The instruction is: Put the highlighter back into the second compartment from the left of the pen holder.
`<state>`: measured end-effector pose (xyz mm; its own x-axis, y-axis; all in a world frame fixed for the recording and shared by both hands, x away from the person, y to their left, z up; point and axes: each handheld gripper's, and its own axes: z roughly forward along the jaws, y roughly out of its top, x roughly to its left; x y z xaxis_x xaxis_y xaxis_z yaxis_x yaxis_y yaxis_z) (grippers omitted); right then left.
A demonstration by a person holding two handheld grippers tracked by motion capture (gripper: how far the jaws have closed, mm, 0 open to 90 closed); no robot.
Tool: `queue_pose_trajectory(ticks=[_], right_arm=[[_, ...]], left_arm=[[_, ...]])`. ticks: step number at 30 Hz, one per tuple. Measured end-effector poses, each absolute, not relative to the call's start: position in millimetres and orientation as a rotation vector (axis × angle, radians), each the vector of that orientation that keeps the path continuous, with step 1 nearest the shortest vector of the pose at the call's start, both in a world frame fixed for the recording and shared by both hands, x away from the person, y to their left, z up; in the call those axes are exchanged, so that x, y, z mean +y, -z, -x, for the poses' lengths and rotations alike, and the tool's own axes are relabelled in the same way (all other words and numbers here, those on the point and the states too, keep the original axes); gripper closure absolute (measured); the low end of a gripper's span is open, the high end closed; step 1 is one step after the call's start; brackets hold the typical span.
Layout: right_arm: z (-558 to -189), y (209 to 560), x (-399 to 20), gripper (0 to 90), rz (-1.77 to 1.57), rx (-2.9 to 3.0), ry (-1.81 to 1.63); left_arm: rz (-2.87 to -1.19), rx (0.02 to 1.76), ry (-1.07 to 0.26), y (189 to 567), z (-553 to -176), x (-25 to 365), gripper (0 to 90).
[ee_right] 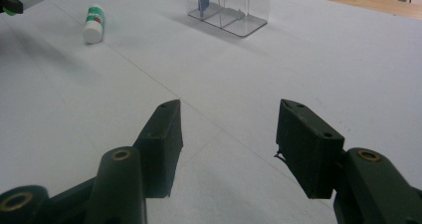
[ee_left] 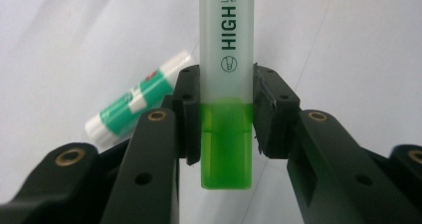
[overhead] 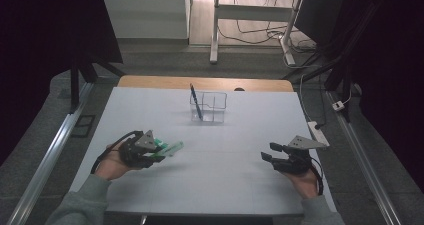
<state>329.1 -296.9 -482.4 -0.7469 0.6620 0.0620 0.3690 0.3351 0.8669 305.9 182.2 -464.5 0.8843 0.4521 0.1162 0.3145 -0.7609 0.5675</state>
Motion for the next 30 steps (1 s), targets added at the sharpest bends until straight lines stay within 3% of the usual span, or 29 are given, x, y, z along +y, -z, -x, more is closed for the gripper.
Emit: queue_pose_trajectory(ticks=[30], right_arm=[[-328, 483, -281, 42.0, -0.874, 2.338, -1.365]], left_arm=[[-2.438, 0.479, -0.357, 456, -321, 142, 65.9]])
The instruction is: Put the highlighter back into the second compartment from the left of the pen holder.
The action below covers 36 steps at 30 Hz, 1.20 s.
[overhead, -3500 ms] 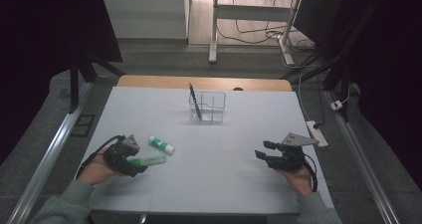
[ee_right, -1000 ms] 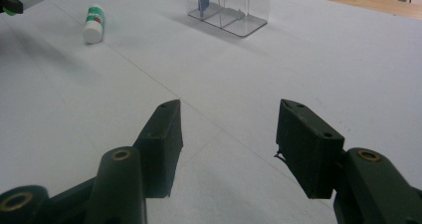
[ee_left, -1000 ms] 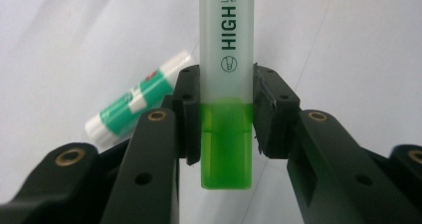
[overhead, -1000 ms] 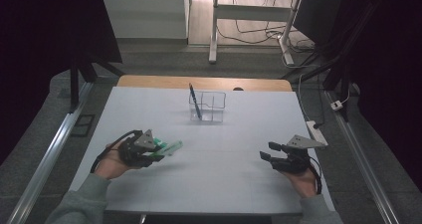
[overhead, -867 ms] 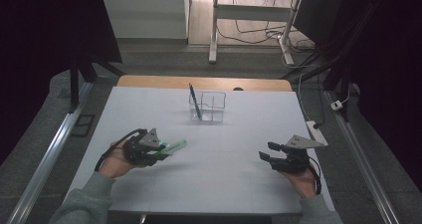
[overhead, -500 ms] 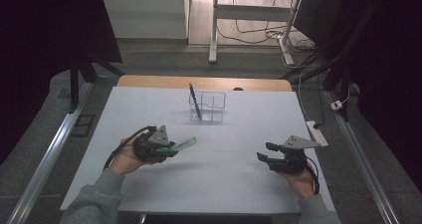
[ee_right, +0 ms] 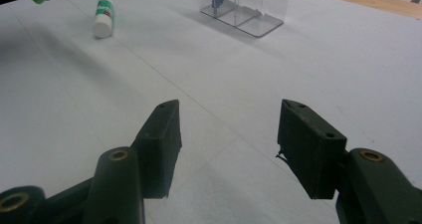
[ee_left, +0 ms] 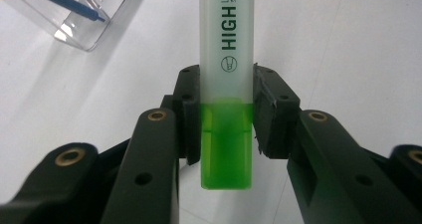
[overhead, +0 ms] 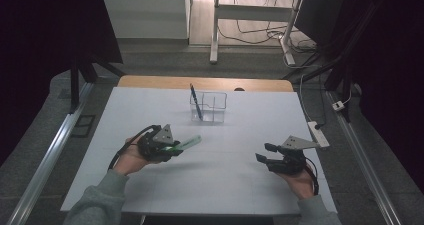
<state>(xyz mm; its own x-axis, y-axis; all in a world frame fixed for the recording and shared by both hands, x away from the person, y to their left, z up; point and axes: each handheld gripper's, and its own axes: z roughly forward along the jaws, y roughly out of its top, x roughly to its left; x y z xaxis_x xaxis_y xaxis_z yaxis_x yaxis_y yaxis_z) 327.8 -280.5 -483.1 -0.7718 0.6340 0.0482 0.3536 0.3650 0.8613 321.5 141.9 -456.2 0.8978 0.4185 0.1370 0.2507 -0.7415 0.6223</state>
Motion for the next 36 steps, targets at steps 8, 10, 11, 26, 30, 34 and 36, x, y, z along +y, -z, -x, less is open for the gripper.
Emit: queue_pose_trajectory(ticks=[8, 10, 11, 26, 30, 34, 36], right_arm=[[-324, 482, -269, 41.7, -0.831, 2.366, -1.356], [-324, 482, -267, 41.7, -0.827, 2.369, -1.356], [-324, 482, -267, 41.7, -0.825, 2.374, -1.357], [-323, 483, -254, 41.2, -0.804, 2.412, -1.333], [-323, 484, -250, 40.8, -0.794, 2.424, -1.334], [-322, 484, -244, 40.4, -0.774, 2.438, -1.320], [-322, 483, -241, 40.3, -0.757, 2.443, -1.306]], left_arm=[[-2.451, 0.451, -0.355, 457, -323, 129, 65.9], [-2.453, 0.446, -0.354, 458, -323, 126, 65.9], [-2.454, 0.445, -0.355, 458, -323, 125, 65.9], [-2.477, 0.421, -0.368, 462, -325, 97, 65.9], [-2.489, 0.412, -0.363, 465, -325, 90, 65.9], [-2.500, 0.394, -0.359, 466, -325, 84, 65.9], [-2.503, 0.388, -0.355, 467, -325, 81, 65.9]])
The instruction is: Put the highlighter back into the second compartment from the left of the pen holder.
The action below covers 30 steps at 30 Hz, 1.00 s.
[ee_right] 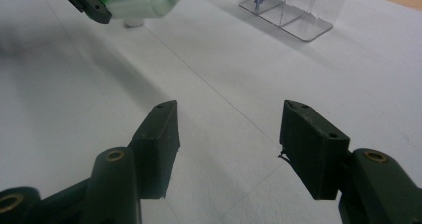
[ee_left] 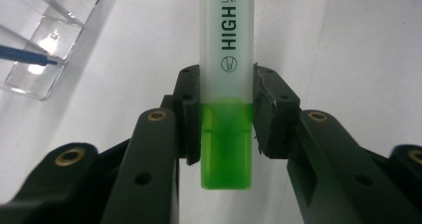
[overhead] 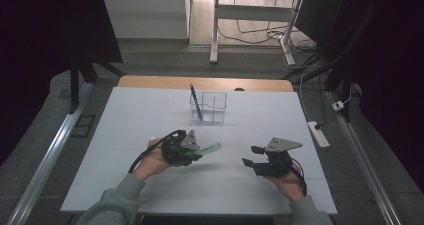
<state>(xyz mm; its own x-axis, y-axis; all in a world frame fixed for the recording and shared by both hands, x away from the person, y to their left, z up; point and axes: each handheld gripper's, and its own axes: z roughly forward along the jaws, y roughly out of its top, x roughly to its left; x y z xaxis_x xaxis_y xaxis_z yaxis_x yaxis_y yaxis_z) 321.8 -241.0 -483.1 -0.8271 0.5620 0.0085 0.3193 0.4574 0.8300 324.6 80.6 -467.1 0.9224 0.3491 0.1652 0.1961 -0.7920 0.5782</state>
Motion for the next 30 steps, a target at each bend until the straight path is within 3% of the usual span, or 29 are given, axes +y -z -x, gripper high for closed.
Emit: queue_pose_trajectory(ticks=[30], right_arm=[[-324, 477, -190, 38.1, -0.526, 2.573, -1.101]], left_arm=[[-2.584, 0.293, -0.305, 484, -324, 43, 65.9]])
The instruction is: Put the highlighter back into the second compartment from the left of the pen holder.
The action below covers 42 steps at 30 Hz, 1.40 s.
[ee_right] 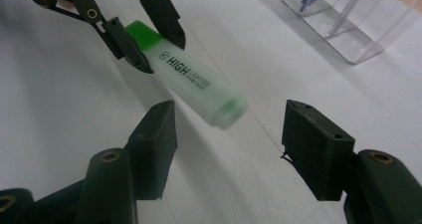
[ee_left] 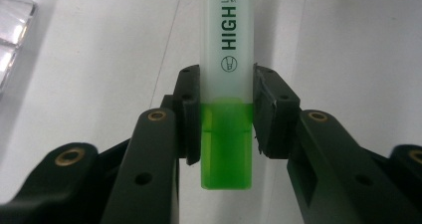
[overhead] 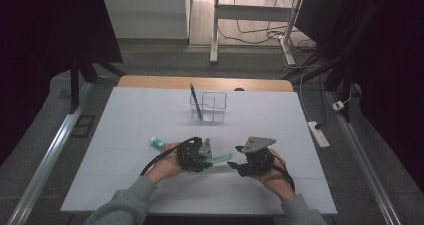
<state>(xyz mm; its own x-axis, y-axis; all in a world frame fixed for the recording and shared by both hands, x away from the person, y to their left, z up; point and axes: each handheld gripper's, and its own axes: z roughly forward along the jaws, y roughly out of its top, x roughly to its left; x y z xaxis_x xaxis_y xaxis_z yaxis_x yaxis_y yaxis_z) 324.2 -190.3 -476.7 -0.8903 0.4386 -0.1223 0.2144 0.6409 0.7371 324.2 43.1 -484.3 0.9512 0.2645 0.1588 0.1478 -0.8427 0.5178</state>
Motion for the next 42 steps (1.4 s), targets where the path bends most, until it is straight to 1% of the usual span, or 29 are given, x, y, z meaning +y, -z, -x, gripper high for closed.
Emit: queue_pose_trajectory(ticks=[7, 14, 19, 25, 30, 34, 38, 42], right_arm=[[-325, 476, -176, 37.9, -0.440, 2.604, -1.044], [-325, 477, -161, 39.8, -0.336, 2.650, -0.968], [-323, 483, -150, 44.6, -0.241, 2.691, -0.849], [-321, 485, -149, 51.6, -0.153, 2.740, -0.764], [-318, 489, -147, 56.2, -0.084, 2.777, -0.693], [-317, 492, -145, 59.1, -0.039, 2.796, -0.704], [-315, 497, -143, 63.9, 0.026, 2.811, -0.651], [-314, 496, -143, 65.4, 0.033, 2.810, -0.671]], left_arm=[[-2.593, 0.283, -0.278, 487, -324, 40, 65.9], [-2.587, 0.279, -0.252, 488, -324, 39, 65.9], [-2.588, 0.256, -0.227, 486, -321, 37, 65.9], [-2.622, 0.209, -0.217, 489, -319, 34, 65.8], [-2.612, 0.179, -0.180, 486, -317, 36, 65.9], [-2.619, 0.158, -0.170, 485, -316, 36, 65.8], [-2.571, 0.163, -0.151, 482, -317, 39, 65.0], [-2.524, 0.195, -0.146, 479, -318, 44, 64.1]])
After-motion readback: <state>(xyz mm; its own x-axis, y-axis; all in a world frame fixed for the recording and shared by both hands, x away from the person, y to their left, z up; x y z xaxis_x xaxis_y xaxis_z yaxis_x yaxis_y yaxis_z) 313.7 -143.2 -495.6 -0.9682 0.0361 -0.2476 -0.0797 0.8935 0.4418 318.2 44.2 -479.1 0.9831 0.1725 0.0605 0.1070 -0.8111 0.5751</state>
